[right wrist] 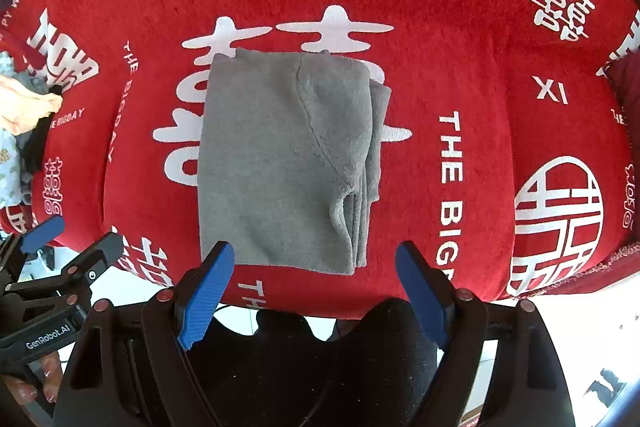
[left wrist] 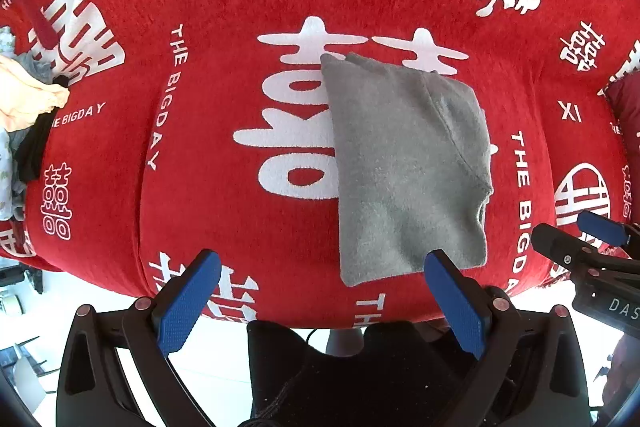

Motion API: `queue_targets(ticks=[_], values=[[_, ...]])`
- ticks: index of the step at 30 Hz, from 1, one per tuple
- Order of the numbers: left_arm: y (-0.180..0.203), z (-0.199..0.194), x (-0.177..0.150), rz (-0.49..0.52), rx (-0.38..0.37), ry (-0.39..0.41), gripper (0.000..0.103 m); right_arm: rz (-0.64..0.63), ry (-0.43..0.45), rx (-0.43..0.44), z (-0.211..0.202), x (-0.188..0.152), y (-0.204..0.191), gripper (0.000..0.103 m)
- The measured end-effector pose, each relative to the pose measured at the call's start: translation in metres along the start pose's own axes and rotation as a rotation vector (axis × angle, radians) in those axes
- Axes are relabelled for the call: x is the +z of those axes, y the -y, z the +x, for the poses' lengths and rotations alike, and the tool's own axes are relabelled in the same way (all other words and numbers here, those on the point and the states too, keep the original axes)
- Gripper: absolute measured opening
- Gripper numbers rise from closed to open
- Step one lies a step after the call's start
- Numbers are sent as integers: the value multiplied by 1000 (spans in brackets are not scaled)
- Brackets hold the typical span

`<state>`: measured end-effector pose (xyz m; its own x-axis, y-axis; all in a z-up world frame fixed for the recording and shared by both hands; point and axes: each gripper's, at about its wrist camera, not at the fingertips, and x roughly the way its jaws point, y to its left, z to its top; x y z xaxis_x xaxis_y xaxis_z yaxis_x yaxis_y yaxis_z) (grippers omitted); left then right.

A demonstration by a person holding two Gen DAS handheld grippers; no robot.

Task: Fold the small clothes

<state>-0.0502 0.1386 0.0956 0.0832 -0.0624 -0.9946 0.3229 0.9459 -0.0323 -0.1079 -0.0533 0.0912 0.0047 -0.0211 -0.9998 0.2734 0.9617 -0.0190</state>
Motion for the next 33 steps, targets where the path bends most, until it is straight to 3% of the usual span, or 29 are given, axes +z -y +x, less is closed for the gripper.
queue_targets(ticks=[33], values=[[-4, 1, -5, 7, 22, 23, 102, -21, -11, -22, 7, -3, -6, 85]])
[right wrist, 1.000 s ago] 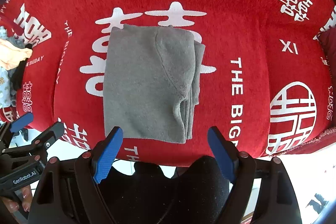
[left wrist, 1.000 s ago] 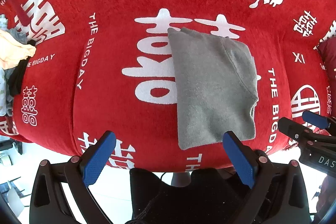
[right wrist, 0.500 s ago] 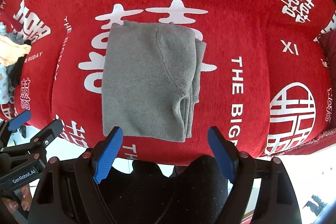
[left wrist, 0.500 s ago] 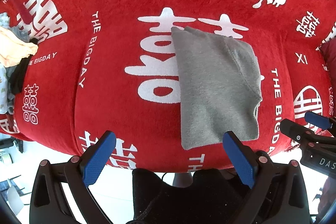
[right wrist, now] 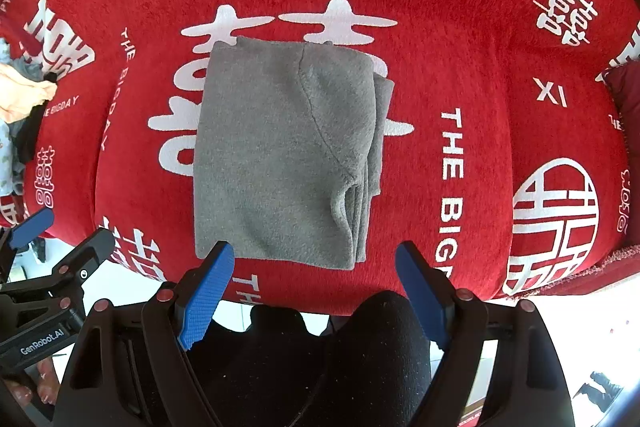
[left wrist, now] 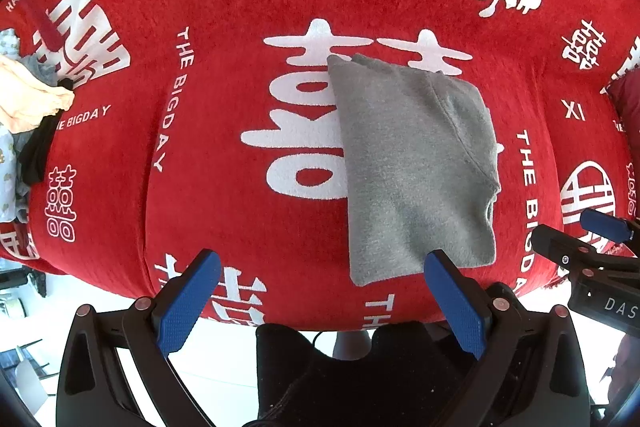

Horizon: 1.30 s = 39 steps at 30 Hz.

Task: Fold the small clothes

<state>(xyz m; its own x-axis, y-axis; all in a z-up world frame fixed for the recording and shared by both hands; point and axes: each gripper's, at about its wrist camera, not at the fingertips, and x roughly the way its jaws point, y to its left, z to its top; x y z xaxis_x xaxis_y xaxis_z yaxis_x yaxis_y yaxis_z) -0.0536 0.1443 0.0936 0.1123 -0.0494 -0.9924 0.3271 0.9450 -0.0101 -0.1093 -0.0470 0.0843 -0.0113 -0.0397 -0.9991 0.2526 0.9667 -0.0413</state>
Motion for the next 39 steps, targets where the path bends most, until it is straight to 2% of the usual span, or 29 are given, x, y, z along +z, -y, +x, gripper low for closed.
queue_targets(ticks=[16, 29, 39], values=[[3, -3, -1, 5, -1, 9, 102, 0, 3, -6, -1, 1, 2, 85], [4, -3, -2, 25, 36, 26, 102, -3, 1, -7, -2, 3, 0, 85], [2, 0, 1, 29, 34, 29, 102, 6, 4, -17, 1, 5, -1, 85]])
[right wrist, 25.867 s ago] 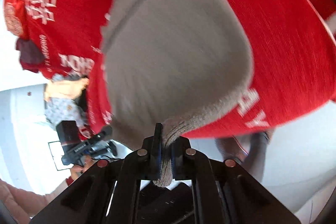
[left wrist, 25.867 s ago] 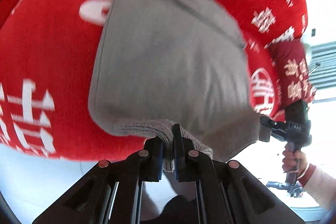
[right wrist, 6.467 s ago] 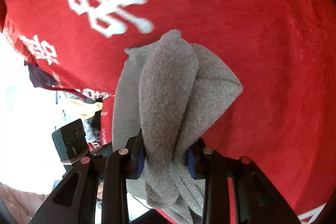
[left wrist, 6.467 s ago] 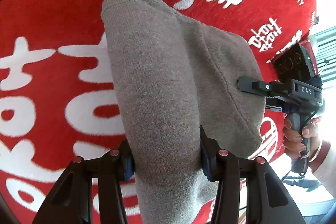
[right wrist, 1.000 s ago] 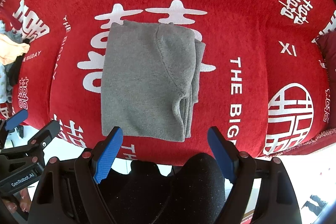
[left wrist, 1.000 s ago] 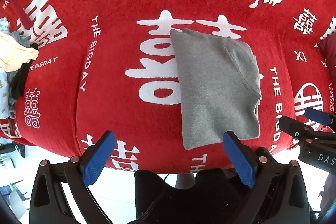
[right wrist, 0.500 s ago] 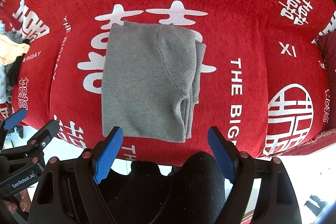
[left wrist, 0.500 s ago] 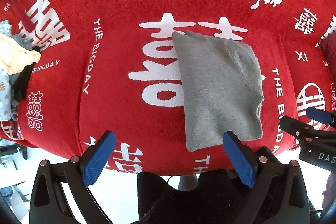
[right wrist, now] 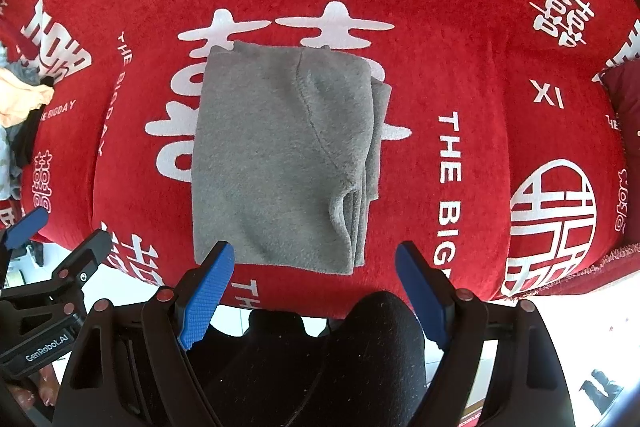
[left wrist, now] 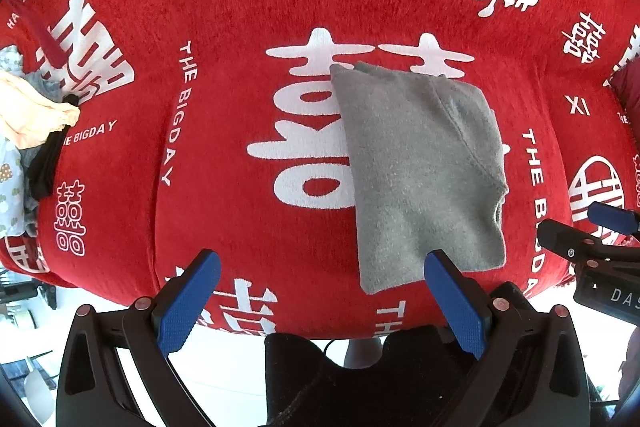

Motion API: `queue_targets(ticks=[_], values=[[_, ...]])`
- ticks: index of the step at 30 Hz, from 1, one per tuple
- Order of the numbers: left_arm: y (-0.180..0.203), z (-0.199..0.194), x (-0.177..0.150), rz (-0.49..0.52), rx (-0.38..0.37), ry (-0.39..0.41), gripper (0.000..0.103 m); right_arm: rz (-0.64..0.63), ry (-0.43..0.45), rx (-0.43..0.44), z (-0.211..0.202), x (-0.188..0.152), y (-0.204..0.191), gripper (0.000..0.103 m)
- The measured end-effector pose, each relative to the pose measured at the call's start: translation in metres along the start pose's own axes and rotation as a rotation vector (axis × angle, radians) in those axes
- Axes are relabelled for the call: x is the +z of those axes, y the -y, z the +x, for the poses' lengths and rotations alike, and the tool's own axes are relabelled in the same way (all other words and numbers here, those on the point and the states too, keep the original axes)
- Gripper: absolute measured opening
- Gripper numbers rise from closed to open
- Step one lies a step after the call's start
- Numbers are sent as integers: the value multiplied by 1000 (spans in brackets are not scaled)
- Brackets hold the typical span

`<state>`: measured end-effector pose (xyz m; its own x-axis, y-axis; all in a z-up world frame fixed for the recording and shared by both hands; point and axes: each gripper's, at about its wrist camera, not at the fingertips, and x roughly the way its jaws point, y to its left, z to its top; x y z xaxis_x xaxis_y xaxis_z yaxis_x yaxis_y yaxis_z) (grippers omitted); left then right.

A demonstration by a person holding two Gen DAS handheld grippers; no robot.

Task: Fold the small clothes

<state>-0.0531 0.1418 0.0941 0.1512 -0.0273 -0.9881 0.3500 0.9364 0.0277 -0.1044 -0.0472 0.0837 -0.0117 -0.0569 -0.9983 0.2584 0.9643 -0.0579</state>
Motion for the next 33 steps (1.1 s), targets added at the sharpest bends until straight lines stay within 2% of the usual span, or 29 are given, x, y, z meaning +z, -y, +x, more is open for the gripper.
queue_targets(ticks=[25, 33], values=[[-10, 8, 6, -21, -18, 9, 102, -2, -1, -25, 3, -1, -6, 85], [-14, 7, 8, -33, -56, 36, 102, -1, 0, -26, 3, 1, -7, 85]])
